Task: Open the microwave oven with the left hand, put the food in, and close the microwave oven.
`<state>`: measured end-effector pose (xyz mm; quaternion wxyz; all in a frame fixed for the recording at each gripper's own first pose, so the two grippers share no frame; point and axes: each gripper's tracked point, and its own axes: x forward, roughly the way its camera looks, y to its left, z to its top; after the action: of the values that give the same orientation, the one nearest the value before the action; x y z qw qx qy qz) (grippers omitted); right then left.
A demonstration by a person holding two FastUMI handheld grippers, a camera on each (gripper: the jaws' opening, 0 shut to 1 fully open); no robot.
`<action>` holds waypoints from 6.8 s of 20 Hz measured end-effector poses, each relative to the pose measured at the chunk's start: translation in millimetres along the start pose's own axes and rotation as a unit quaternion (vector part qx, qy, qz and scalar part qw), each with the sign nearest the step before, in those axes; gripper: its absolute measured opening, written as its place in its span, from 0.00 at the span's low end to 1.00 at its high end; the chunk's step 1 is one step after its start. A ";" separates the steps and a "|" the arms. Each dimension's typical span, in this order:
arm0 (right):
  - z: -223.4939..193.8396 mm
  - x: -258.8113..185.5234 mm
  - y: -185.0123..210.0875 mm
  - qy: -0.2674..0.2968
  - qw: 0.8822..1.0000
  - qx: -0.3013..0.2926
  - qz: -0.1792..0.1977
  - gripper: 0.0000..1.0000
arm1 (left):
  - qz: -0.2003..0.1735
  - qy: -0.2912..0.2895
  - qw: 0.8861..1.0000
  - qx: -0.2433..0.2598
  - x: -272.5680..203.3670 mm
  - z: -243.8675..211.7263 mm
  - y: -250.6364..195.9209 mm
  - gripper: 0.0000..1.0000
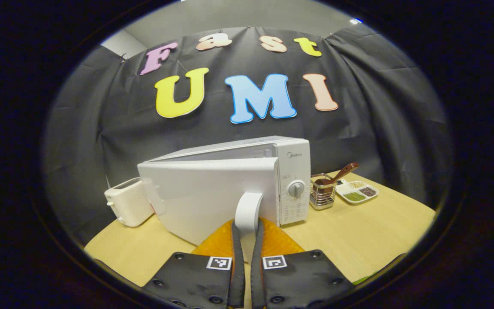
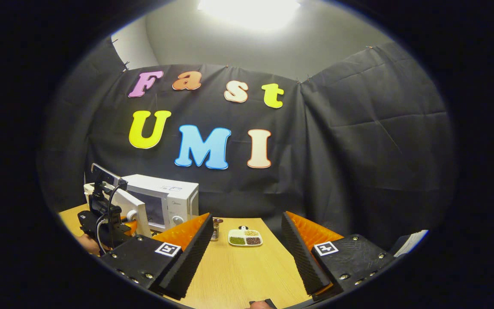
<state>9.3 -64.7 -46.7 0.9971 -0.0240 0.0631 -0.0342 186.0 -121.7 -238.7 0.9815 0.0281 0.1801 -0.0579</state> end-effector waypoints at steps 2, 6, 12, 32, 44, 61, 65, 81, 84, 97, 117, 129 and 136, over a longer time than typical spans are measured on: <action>0.1 -4.1 1.9 -0.002 1.000 0.007 0.026 0.97 | 0.018 0.010 1.000 0.005 -13.0 -5.6 9.9 0.12; 0.2 -8.2 13.1 -0.003 0.996 -0.006 0.088 0.97 | 0.047 0.018 0.999 0.002 -37.3 -13.9 32.0 0.12; 17.8 -17.2 51.6 -0.025 0.990 -0.016 0.140 0.97 | 0.060 0.015 0.998 -0.005 -67.4 -25.2 67.8 0.12; 15.8 -20.4 209.8 0.009 0.991 0.044 0.124 0.97 | 0.001 0.008 1.000 -0.011 -125.0 -58.8 208.0 0.12; 17.4 -13.2 230.7 0.016 0.995 0.041 0.094 0.97 | -0.030 0.006 0.999 -0.026 -138.3 -73.1 261.1 0.19; -49.5 24.0 200.4 0.189 0.947 0.059 0.251 0.98 | 0.148 -0.113 0.980 -0.068 -263.7 81.3 287.0 0.96; -90.5 21.0 197.9 0.267 0.918 0.089 0.279 0.98 | 0.161 -0.163 0.972 -0.050 -278.6 138.4 266.4 0.95; -204.8 -10.6 212.1 0.439 0.825 0.104 0.339 0.96 | 0.201 -0.164 0.966 -0.015 -295.0 166.2 215.9 0.97; -220.1 -17.1 215.1 0.468 0.807 0.117 0.342 0.96 | 0.206 -0.156 0.966 -0.023 -295.1 161.0 212.8 0.97; -224.7 -33.6 231.0 0.510 0.760 0.179 0.362 0.35 | 0.232 -0.163 0.959 -0.030 -292.9 164.1 198.8 0.97; -144.8 69.3 314.8 0.387 0.849 0.257 0.253 0.35 | 0.103 -0.192 0.975 -0.049 -136.6 169.5 313.5 0.97; -125.9 169.7 413.3 0.290 0.883 0.308 0.206 0.35 | 0.110 -0.162 0.980 -0.041 -128.7 136.4 402.5 0.97; -123.2 229.3 449.4 0.229 0.892 0.343 0.183 0.34 | 0.162 -0.158 0.973 -0.037 -146.6 125.5 452.0 0.97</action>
<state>249.8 361.4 -220.7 0.8899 0.3401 0.2771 0.1250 149.8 332.2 -53.8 0.9943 0.0113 0.0177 0.1043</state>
